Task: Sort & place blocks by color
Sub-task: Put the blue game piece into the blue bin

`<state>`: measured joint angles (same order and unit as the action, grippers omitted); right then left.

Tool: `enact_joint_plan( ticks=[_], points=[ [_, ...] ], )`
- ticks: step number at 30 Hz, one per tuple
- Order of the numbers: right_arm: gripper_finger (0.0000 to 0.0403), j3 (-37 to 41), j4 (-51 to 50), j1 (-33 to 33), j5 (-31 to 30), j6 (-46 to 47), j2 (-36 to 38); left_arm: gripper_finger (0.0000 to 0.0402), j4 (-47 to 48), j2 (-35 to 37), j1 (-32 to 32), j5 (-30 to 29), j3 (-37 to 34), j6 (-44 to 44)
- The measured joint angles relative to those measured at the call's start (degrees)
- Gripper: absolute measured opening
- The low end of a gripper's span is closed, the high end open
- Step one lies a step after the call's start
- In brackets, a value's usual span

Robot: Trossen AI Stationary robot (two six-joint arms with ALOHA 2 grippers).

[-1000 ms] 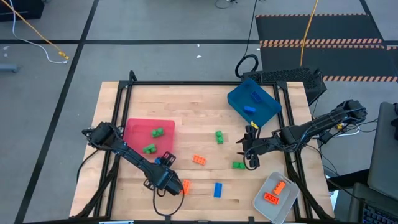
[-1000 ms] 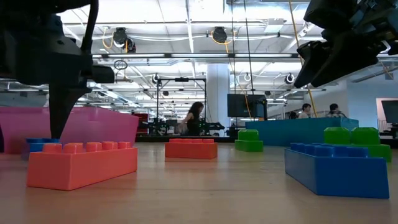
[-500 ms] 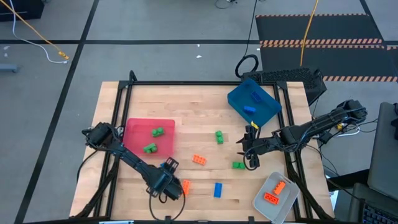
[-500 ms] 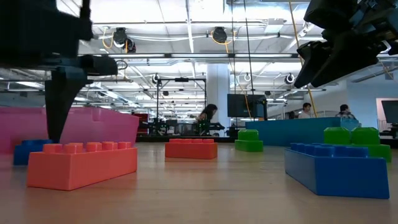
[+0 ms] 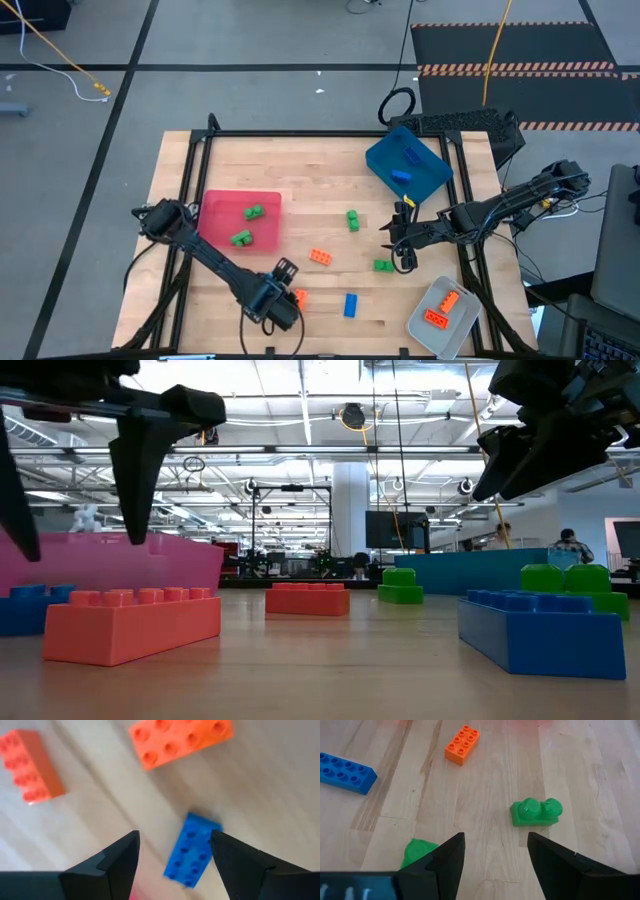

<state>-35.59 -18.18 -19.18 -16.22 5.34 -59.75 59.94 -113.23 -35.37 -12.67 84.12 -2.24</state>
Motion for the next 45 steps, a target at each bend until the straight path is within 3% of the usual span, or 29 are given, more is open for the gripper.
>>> enact_joint_plan(
  ticks=[11, 34, 45],
  points=[
    [0.0210, 0.00, 0.00, 0.00, 0.01, 0.00, 0.00, 0.0243, 10.31, 0.04, 0.51, -1.53, -0.34, -6.29],
    [0.0210, 0.00, 3.39, 0.00, -0.01, -0.48, 0.00, 0.0243, 2.69, 0.40, 0.52, -3.12, -7.11, -12.87],
    [0.0210, 0.00, 3.35, 0.02, 0.01, -0.48, 0.00, 0.0243, 2.51, 0.17, -0.33, -1.95, -5.17, -12.27]
  ],
)
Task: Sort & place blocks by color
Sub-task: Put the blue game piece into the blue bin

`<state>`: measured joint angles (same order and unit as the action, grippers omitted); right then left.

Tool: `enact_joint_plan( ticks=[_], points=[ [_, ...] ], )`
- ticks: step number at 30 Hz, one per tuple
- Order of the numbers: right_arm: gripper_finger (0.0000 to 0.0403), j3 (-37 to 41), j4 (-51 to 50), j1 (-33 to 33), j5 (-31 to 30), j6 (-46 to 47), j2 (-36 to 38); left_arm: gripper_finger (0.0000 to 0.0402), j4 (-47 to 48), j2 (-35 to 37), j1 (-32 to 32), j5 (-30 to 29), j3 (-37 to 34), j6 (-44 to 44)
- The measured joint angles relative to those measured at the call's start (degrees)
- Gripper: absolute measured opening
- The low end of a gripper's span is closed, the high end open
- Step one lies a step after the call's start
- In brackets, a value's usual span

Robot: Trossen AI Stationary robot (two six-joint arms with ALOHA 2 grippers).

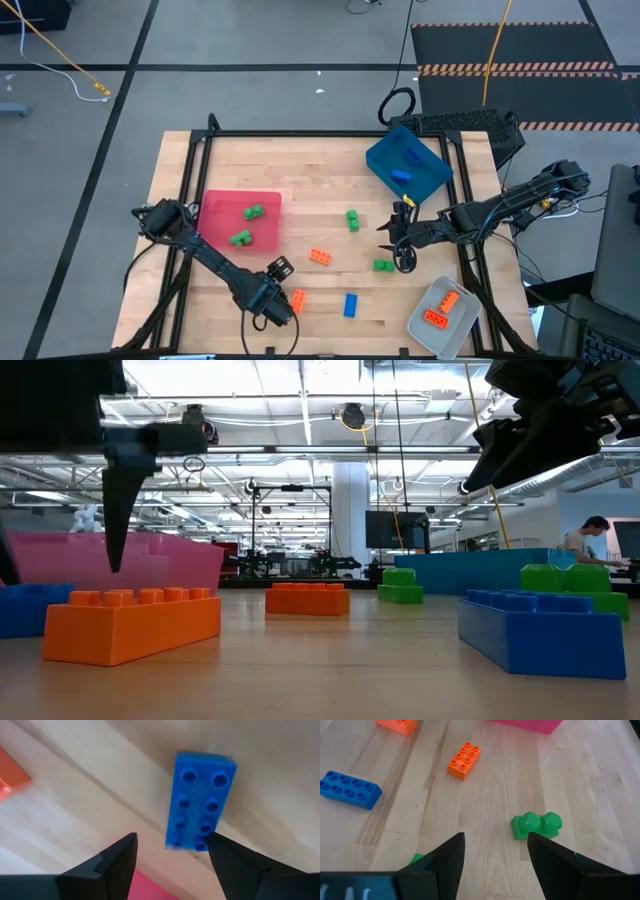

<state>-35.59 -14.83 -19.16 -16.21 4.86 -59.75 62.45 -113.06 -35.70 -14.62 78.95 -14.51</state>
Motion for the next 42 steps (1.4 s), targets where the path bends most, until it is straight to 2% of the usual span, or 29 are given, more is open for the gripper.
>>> enact_joint_plan(
  ticks=[5, 15, 28, 31, 36, 42],
  points=[
    [0.0210, -0.01, -0.17, 0.00, 0.01, 0.00, 0.00, 0.0243, 0.34, 0.31, 0.02, -0.32, 2.43, 1.66],
    [0.0210, 0.00, -0.25, 0.00, 0.02, 0.00, 0.00, 0.0243, 0.13, 0.29, 0.01, 2.44, 1.32, 3.80],
    [0.0210, -0.01, -0.22, 0.00, 0.04, 0.01, 0.00, 0.0242, -12.48, -0.23, -0.07, 4.07, -3.61, 0.95],
    [0.0210, 0.00, -0.20, -0.01, 0.04, 0.01, 0.00, 0.0223, -13.21, -0.09, -0.10, 4.20, -4.43, 1.27],
    [0.0210, -0.01, -0.28, -0.02, 0.04, 0.00, 0.00, 0.0139, -14.35, 0.03, 0.12, 6.19, -4.73, 2.65],
    [0.0210, -0.01, -0.24, 0.00, 0.04, 0.00, 0.01, 0.0137, -23.11, -0.13, 1.32, 8.55, -4.30, 4.12]
  ],
)
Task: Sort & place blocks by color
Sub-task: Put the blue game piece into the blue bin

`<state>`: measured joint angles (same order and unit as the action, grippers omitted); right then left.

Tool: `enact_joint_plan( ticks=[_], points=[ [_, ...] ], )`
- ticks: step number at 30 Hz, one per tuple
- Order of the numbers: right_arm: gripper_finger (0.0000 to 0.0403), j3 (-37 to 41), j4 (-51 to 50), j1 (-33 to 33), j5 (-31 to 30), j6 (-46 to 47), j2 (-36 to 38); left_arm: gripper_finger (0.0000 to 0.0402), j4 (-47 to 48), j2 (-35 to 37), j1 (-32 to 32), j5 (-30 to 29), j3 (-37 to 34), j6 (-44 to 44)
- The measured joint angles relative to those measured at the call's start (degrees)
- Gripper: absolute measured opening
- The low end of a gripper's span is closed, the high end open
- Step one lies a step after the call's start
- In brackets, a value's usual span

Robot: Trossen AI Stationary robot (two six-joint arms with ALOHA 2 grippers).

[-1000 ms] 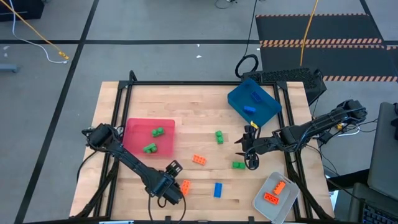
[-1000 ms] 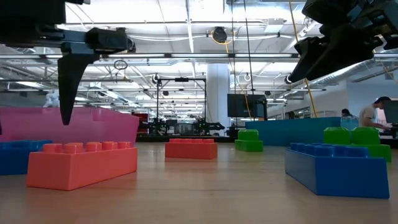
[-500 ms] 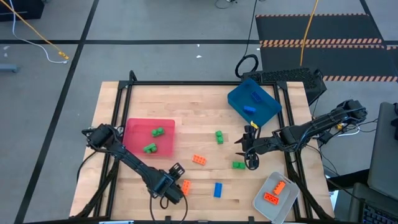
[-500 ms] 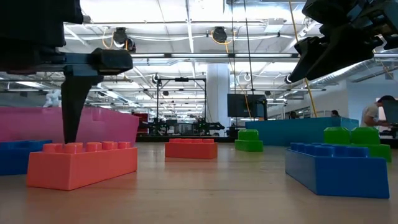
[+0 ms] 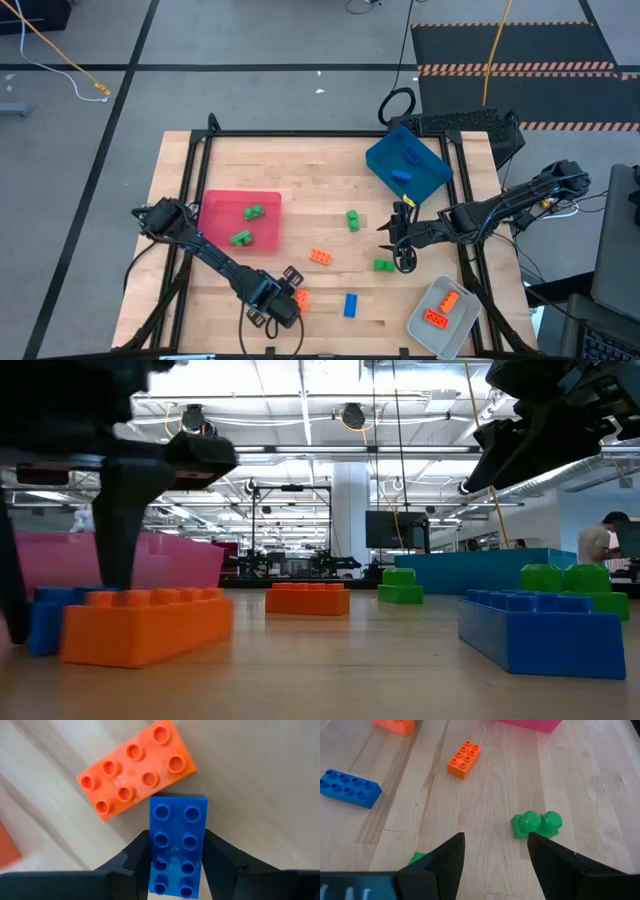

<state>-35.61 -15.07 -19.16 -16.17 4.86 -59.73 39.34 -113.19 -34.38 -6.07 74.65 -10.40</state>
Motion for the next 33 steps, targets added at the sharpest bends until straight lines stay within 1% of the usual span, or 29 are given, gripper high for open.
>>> enact_joint_plan(
  ticks=[3, 5, 11, 14, 16, 19, 22, 24, 26, 28, 30, 33],
  points=[
    [0.0210, 0.00, 0.02, 0.00, -0.04, -0.12, -0.01, 0.0137, -0.92, -0.23, 1.03, 0.01, 2.03, -0.17],
    [0.0210, -0.01, 0.03, 0.00, -0.06, -0.66, 0.01, 0.0137, 0.23, -0.24, 2.00, -1.74, 3.81, 0.04],
    [0.0210, -0.01, 0.00, 0.00, -0.08, -1.09, 2.02, 0.0137, 7.02, -0.22, 5.62, -10.75, 9.26, -1.77],
    [0.0210, -0.01, -0.04, 0.00, -0.11, -0.62, 4.80, 0.0137, 9.07, -0.21, 8.51, -16.01, 10.82, -0.24],
    [0.0210, 0.00, -0.06, 0.00, -0.14, 0.10, 7.18, 0.0137, 9.49, -0.20, 11.17, -19.90, 11.91, 2.06],
    [0.0210, -0.01, -0.11, 0.00, -0.16, 0.30, 11.10, 0.0137, 8.38, -0.10, 16.57, -22.40, 13.74, 2.41],
    [0.0210, -0.01, -0.13, 0.00, -0.19, 0.24, 14.78, 0.0137, 4.68, -0.10, 22.46, -22.67, 15.70, -2.25],
    [0.0210, -0.01, -0.21, 0.00, -0.20, 0.26, 17.00, 0.0137, 0.36, -0.10, 26.18, -22.63, 17.53, -7.19],
    [0.0210, 0.00, -0.33, 0.00, -0.20, 0.39, 18.84, 0.0137, -6.14, -0.08, 29.70, -21.56, 18.99, -13.26],
    [0.0210, 0.00, -0.71, -0.04, -0.19, 0.47, 20.24, 0.0137, -13.39, -0.08, 33.25, -16.68, 20.16, -19.11],
    [0.0210, 0.00, -1.30, -0.04, -0.12, 0.83, 21.29, 0.0137, -22.45, -0.08, 36.89, -8.82, 20.93, -22.35],
    [0.0210, -0.01, -3.11, -0.04, 0.05, 0.50, 22.15, 0.0137, -35.37, -0.04, 42.86, 5.25, 20.59, -20.57]
  ],
)
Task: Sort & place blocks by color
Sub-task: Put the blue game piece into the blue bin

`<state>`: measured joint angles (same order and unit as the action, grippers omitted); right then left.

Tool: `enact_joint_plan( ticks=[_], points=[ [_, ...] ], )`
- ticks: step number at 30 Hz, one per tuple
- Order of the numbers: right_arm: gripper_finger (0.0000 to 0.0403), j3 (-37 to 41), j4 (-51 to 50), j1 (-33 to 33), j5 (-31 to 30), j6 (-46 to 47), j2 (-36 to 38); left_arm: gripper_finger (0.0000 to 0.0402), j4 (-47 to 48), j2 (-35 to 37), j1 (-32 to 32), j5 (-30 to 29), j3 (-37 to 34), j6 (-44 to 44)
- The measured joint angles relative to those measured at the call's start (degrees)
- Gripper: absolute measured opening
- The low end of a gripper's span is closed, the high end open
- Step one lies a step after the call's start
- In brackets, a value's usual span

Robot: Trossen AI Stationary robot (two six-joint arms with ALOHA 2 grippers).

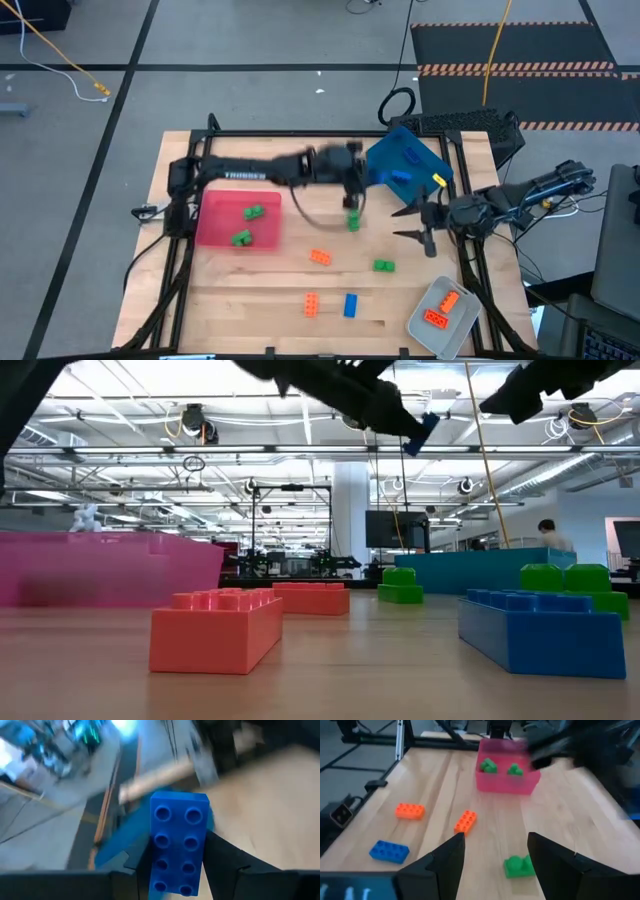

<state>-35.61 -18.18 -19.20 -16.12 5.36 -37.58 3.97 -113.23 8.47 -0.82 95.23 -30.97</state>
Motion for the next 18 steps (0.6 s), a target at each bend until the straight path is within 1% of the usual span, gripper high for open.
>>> enact_joint_plan(
  ticks=[3, 5, 8, 11, 13, 15, 18],
  points=[
    [0.0210, 0.02, -1.47, 0.00, 1.36, -1.11, 0.59, 0.0137, -9.79, -1.34, 5.65, 10.25, -0.65, 6.52],
    [0.0210, 0.00, -1.70, -0.04, 1.56, -0.88, 0.58, 0.0137, -13.25, -2.66, 8.53, 14.61, -0.87, 11.07],
    [0.0210, 0.02, -1.87, -0.04, 1.68, -0.17, 0.50, 0.0137, -21.65, -5.92, 10.88, 18.83, -0.84, 18.12],
    [0.0210, 0.02, -1.83, -0.04, 1.59, -0.07, 0.42, 0.0137, -30.77, -9.50, 11.71, 20.51, 0.13, 23.78],
    [0.0210, 0.00, -1.82, -0.03, 1.45, -0.10, 0.42, 0.0137, -32.80, -11.76, 12.06, 21.11, 2.15, 25.81],
    [0.0210, 0.00, -1.83, -0.04, 1.44, -0.36, 0.46, 0.0137, -31.62, -13.72, 12.21, 21.21, 5.03, 26.76],
    [0.0210, 0.02, -1.59, -0.04, 1.44, -0.10, 0.50, 0.0137, -26.45, -16.06, 12.52, 21.20, 9.89, 26.77]
  ],
)
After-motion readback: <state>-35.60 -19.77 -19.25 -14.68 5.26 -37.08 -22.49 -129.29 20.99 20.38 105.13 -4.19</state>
